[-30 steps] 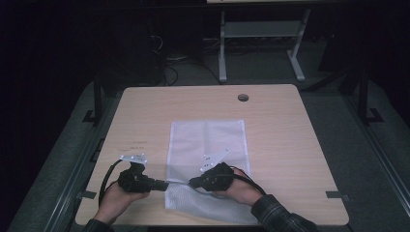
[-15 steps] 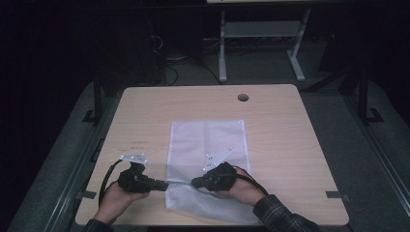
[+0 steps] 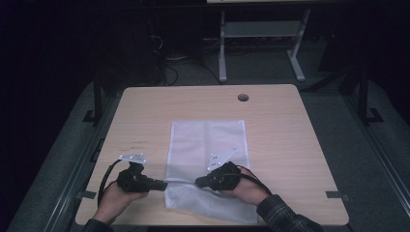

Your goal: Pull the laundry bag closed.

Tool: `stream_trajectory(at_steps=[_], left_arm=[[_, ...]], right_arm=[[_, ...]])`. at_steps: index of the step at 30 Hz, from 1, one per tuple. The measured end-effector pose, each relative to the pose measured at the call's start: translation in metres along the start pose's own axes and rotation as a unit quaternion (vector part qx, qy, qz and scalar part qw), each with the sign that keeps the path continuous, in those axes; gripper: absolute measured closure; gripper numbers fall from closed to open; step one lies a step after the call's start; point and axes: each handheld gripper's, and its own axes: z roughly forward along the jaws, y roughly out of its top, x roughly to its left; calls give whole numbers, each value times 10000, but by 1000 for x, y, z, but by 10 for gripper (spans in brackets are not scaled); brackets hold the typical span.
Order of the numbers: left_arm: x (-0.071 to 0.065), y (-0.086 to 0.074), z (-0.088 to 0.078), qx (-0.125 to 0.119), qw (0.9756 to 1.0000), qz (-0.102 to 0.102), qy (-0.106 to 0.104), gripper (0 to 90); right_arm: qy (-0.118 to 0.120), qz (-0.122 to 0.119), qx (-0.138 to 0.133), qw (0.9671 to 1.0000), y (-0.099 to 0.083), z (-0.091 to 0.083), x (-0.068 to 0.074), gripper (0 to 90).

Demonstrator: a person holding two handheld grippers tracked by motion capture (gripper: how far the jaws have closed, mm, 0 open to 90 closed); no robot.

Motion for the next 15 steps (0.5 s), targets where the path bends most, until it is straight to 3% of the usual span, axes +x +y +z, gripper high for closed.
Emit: stream_trajectory(at_steps=[15], left_arm=[[1,-1,-1,-5,10000,-14,0,862]], right_arm=[[-56,65,11,10000,-6,-9,-2,867]])
